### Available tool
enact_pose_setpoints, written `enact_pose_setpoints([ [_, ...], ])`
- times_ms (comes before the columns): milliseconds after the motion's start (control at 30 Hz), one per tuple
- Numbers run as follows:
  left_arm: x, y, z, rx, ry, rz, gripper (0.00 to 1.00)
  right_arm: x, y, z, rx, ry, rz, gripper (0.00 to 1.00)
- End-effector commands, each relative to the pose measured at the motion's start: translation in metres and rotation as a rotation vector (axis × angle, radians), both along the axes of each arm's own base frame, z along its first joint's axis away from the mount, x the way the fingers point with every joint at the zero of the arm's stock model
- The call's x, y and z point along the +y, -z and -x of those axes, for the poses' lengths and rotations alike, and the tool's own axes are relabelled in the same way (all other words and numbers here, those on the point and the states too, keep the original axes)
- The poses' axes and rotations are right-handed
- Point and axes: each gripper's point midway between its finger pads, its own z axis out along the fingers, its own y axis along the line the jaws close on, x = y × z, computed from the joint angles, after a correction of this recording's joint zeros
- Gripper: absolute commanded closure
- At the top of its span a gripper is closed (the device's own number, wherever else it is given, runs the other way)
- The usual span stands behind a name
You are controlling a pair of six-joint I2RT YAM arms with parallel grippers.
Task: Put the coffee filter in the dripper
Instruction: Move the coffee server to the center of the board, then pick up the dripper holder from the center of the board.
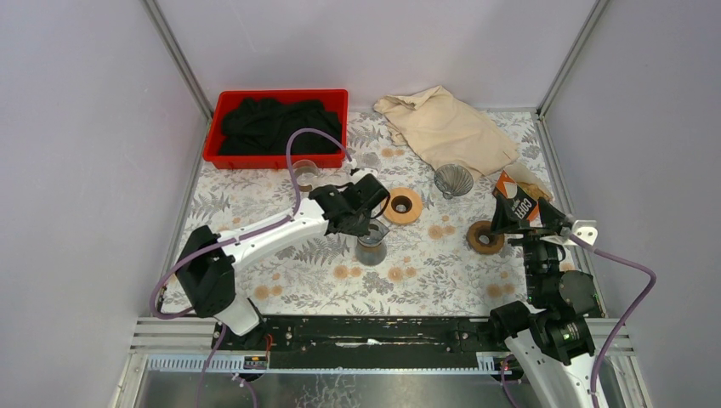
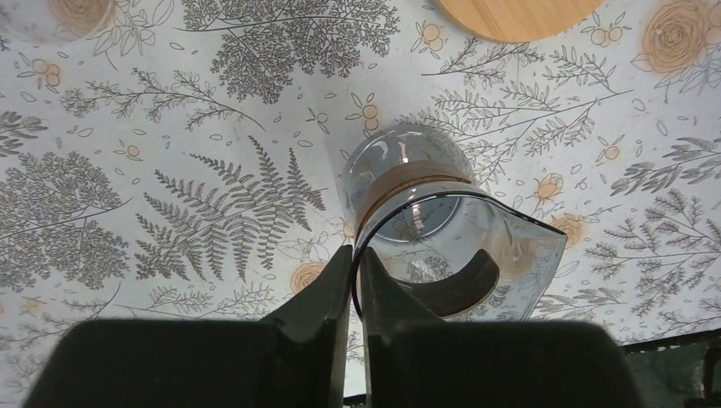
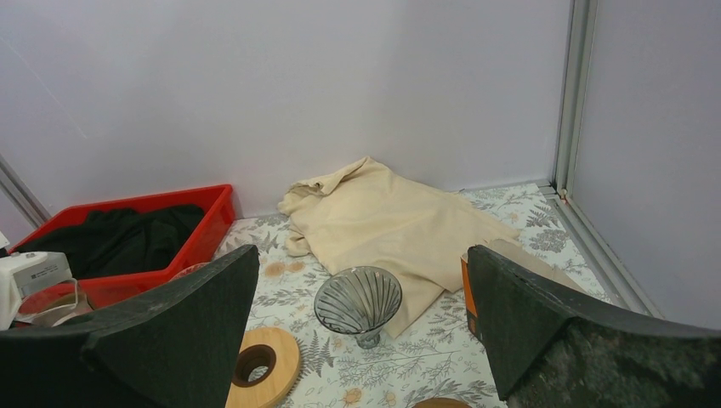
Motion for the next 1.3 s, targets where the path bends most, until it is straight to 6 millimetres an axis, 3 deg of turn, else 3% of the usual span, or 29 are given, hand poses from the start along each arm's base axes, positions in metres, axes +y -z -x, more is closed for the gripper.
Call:
enact_pose_setpoints([
  [0,-0.002,-0.015,-0.009,-0.071,-0.053,-0.007,0.83,0.001,-0.017,0.003,-0.044,-0.006,-0.008,0.01],
  [300,-0.007,-0.043,-0.013,-0.138,-0.054,0.073,0.65,0.003,-0.018,0.0,-0.024,-0.018,-0.022,0.01],
  [533,0.001,-0.07,-0.019,-0.222,-0.045,0.104,0.46,0.01,-0.018,-0.008,0.044,-0.038,-0.053,0.01],
  [733,0.034,-0.085,-0.033,-0.268,-0.05,0.12,0.33,0.025,-0.008,-0.028,0.181,-0.076,-0.065,0.01],
  [1033,0.093,-0.113,-0.046,-0.345,-0.07,0.163,0.1,0.063,0.034,-0.07,0.436,-0.173,-0.059,0.01],
  [1167,0.116,-0.115,-0.044,-0.389,-0.085,0.201,0.0,0.077,0.055,-0.087,0.538,-0.205,-0.047,0.01],
  [1267,0.128,-0.113,-0.041,-0.44,-0.099,0.21,0.0,0.085,0.078,-0.1,0.622,-0.215,-0.033,0.01],
])
